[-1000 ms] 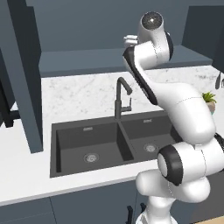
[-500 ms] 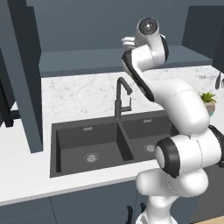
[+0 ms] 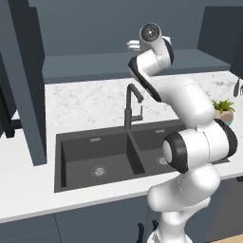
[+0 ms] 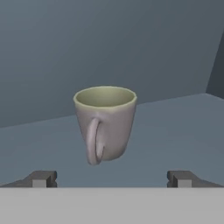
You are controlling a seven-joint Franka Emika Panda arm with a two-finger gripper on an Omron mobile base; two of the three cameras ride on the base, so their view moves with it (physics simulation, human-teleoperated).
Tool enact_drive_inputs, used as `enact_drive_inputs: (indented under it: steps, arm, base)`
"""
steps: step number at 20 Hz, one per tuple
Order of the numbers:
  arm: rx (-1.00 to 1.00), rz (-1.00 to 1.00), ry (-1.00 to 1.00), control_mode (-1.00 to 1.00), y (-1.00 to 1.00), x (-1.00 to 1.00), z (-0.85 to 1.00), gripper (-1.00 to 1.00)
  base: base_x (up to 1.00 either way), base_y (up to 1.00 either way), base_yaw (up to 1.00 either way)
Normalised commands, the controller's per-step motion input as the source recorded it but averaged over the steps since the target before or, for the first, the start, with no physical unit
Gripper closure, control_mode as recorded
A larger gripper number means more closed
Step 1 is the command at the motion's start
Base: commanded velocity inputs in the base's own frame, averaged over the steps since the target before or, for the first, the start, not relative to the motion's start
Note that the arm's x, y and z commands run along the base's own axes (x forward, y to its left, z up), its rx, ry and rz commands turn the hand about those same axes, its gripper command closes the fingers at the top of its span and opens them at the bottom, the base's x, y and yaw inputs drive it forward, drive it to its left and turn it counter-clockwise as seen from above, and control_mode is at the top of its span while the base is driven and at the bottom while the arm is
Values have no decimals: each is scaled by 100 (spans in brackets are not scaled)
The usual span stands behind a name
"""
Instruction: Gather all objects into one cabinet and sort the glasses and bowls to opposite sides.
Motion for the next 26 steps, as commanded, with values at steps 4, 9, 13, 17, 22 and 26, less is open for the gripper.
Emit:
enact_drive_inputs:
  steps: [4, 9, 13, 17, 22, 26]
  arm:
    - [-2, 0, 1, -100, 7, 0, 0, -100]
    - [0, 0, 7, -100, 0, 4, -1, -100]
    - [0, 0, 5, -100, 0, 36, -4, -100]
    - [0, 0, 0, -100, 0, 30, -9, -100]
    - [0, -2, 0, -100, 1, 44, -16, -100]
    - [0, -5, 0, -100, 8, 39, -16, -100]
  base:
    - [0, 0, 0]
    - [0, 0, 0]
    - [0, 0, 0]
    - [0, 0, 0]
    - [0, 0, 0]
    - [0, 0, 0]
